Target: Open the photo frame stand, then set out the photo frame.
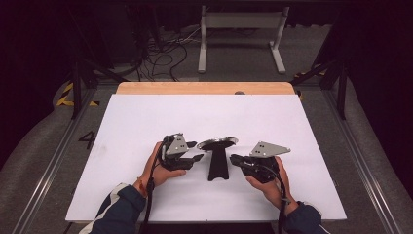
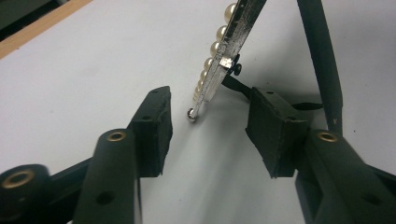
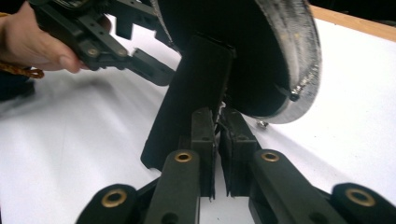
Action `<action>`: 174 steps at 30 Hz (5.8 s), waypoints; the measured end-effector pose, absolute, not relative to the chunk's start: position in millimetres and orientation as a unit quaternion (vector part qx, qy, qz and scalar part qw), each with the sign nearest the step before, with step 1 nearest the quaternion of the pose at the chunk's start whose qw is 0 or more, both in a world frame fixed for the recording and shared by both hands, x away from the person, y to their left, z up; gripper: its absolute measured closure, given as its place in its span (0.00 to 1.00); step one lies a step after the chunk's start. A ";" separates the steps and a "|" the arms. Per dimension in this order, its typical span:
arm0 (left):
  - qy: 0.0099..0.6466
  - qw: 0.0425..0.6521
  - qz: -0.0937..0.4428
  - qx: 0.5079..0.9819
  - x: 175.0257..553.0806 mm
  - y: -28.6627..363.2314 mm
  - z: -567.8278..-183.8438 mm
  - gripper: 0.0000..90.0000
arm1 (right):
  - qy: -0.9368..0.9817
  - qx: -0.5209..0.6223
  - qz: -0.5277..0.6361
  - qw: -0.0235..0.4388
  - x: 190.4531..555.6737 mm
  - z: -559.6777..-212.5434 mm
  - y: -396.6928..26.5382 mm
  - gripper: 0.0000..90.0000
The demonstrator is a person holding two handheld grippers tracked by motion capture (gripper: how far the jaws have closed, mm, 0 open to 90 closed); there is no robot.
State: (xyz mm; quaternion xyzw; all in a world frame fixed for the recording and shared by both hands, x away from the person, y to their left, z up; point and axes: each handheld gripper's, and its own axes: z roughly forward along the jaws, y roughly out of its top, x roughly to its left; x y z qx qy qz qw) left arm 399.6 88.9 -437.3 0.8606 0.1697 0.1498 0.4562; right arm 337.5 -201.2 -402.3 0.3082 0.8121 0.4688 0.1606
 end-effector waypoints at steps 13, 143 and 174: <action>0.172 0.461 0.117 0.863 414.1 75.2 -448.4 0.65 | 0.814 0.286 0.477 0.166 329.2 -407.3 -171.9 1.00; 0.168 0.445 0.166 0.864 377.6 56.8 -446.0 0.84 | 0.810 0.379 0.415 0.169 332.7 -455.6 -173.8 1.00; 0.151 0.439 0.142 0.874 378.3 46.4 -449.0 0.89 | 0.808 0.397 0.399 0.173 348.9 -459.7 -200.8 1.00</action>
